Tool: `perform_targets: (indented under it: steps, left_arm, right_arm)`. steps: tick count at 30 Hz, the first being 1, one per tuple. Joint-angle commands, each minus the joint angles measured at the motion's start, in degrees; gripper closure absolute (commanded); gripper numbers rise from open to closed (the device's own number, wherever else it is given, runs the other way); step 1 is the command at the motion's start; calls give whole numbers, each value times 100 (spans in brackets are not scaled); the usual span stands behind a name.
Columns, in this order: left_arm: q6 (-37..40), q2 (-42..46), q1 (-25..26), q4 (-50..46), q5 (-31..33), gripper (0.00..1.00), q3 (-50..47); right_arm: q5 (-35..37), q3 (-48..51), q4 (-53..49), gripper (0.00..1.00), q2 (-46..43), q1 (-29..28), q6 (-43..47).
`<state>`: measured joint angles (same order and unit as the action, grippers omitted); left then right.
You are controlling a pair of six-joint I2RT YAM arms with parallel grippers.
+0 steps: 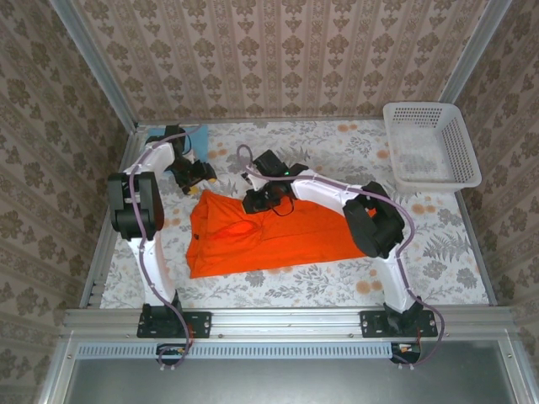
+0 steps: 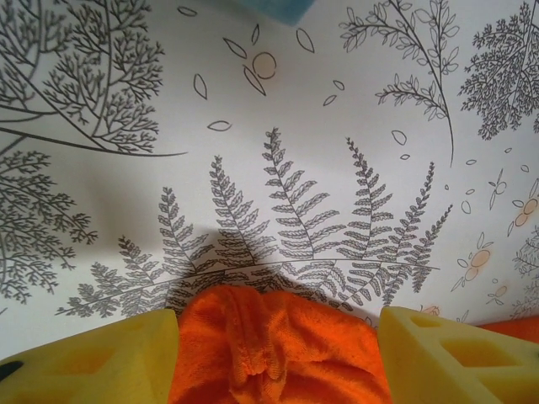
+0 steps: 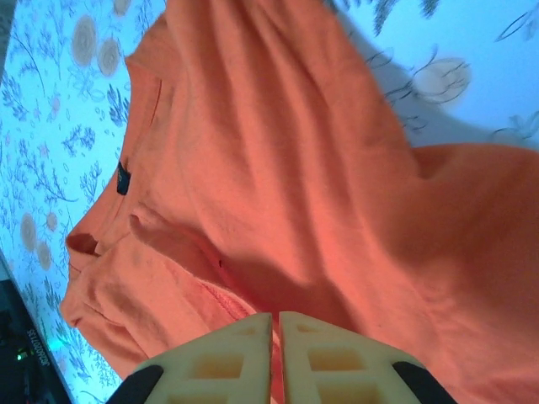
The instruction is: Fold and stack the t-shirts
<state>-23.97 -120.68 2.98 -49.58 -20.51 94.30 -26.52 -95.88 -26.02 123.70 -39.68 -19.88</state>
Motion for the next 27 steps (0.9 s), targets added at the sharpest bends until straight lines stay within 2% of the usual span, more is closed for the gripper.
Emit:
perform_targets:
  steps: [1, 13, 22, 27]
  left_arm:
    - [-16, -175, 36, -166, -188, 35, 98]
    - [-69, -27, 9, -87, -216, 37, -102]
    - [-35, 60, 19, -12, -229, 37, -224]
    - [-34, 101, 21, 36, -258, 37, -263]
  right_arm:
    - [-269, -361, -659, 88, 303, -23, 49]
    - [-339, -880, -1309, 91, 752, -241, 426]
    - [-369, -586, -1573, 92, 673, -315, 688]
    - [-197, -296, -1395, 86, 379, -279, 589]
